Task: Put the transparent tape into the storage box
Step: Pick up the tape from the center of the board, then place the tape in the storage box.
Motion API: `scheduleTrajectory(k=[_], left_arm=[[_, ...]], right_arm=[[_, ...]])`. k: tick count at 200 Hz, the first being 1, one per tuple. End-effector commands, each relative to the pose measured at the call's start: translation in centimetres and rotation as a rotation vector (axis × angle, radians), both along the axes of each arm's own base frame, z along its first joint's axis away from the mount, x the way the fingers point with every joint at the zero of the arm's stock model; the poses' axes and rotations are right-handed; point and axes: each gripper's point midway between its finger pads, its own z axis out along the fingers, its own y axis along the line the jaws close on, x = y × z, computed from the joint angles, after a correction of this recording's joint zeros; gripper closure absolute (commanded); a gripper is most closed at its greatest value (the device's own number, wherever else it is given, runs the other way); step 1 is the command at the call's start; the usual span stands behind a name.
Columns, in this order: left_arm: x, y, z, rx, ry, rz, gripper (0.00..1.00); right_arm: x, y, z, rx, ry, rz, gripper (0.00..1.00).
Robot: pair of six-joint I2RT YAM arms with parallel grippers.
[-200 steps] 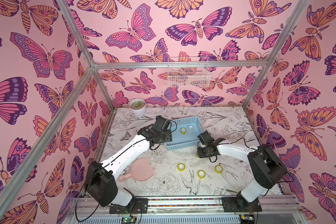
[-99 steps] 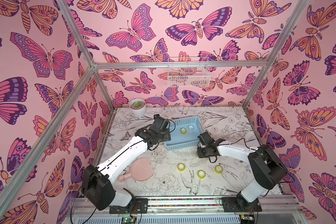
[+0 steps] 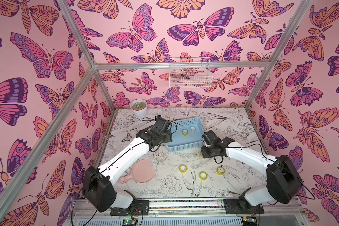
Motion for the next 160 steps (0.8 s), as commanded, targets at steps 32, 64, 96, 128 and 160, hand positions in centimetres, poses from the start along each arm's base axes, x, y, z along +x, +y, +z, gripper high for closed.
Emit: scheduleTrajectory(k=[32, 64, 96, 128, 160], left_arm=[[-0.8, 0.4, 0.4, 0.021, -0.029, -0.043, 0.30], [-2.0, 1.0, 0.4, 0.014, -0.034, -0.064, 0.30], [-3.7, 1.8, 1.3, -0.019, -0.060, -0.077, 0.30], [-4.8, 2.4, 0.8, -0.026, -0.051, -0.069, 0.30], [-5.0, 2.5, 0.3, -0.032, -0.036, -0.059, 0.30]], right_arm=[[2.7, 1.0, 8.9, -0.044, -0.114, 0.041, 1.00], [6.3, 2.8, 9.9, -0.084, -0.142, 0.068, 1.00], [9.7, 4.0, 7.9, -0.100, -0.069, 0.080, 1.00], [12.2, 3.8, 4.7, -0.113, 0.006, 0.069, 1.00], [13.2, 3.4, 1.0, -0.100, 0.090, 0.062, 1.00]])
